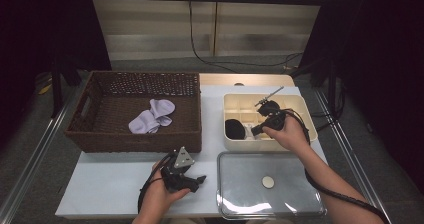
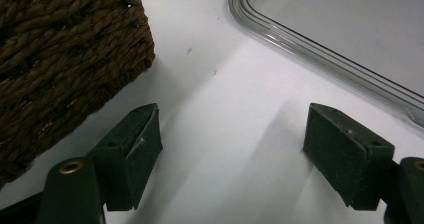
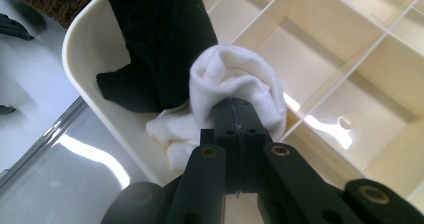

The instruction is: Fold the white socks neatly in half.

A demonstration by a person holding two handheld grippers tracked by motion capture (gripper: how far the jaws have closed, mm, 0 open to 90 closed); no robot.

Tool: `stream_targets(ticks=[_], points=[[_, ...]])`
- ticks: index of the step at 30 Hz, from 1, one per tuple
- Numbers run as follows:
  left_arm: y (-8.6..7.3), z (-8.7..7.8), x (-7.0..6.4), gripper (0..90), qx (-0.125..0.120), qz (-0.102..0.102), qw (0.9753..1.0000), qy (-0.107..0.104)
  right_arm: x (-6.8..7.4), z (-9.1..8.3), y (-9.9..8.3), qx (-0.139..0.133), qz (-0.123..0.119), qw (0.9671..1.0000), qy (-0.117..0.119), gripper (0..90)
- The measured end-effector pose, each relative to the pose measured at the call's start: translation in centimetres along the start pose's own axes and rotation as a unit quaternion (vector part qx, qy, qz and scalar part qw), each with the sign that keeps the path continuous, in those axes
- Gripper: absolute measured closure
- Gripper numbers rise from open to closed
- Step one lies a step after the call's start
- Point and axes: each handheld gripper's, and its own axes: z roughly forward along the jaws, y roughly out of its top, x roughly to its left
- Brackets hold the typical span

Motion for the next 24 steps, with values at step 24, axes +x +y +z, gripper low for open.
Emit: stream_targets(ticks=[24], points=[[0.0,0.0,0.0,22.6,0.001,0.000,1.0000,0.000,-0.8,0.7,-1.4,-0.013,0.011,0.9998,0.012,81.7]])
